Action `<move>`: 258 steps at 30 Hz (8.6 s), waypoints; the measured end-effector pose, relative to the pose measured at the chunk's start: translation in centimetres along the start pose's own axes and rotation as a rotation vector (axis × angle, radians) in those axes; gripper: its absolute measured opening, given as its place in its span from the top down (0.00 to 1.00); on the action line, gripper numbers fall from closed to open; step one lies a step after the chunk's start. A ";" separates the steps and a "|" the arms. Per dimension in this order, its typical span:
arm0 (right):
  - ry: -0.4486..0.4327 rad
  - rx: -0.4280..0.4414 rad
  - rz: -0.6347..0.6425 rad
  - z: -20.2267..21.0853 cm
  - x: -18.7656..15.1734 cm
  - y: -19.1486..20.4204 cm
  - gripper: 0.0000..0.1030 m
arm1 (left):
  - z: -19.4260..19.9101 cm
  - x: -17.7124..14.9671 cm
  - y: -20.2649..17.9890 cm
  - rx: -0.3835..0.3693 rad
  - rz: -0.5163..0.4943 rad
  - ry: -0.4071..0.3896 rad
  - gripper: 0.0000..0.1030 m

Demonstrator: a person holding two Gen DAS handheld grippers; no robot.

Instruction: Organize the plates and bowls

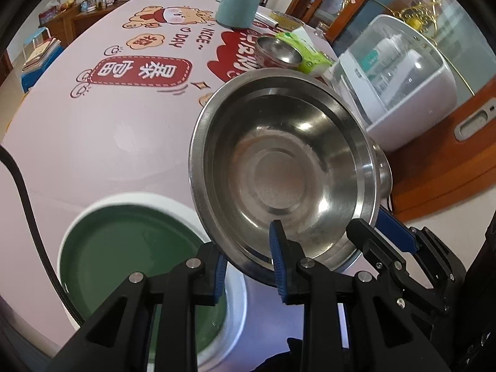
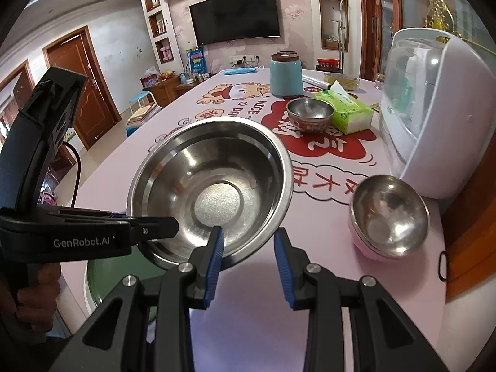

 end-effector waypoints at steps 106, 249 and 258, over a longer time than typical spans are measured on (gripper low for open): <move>0.016 -0.140 -0.380 0.2 -3.2 -19.5 0.56 | -8.3 3.1 -16.9 0.030 -0.360 -0.041 0.26; 0.188 0.025 0.033 3.6 -8.6 -8.8 0.50 | -6.7 -8.5 -11.1 0.011 -0.167 0.242 0.69; 0.189 0.007 0.013 4.0 -8.8 -9.0 0.45 | -6.6 -8.3 -11.2 0.007 -0.181 0.241 0.64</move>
Point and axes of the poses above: each gripper's, at about its wrist camera, not at the fingertips, and z roughly against the way its jaws point, y to its left, x to its top, the point moved 6 cm from there along -z, roughly the way its jaws point, and after that the axes turned 14 degrees about -y, right-handed, at the moved point
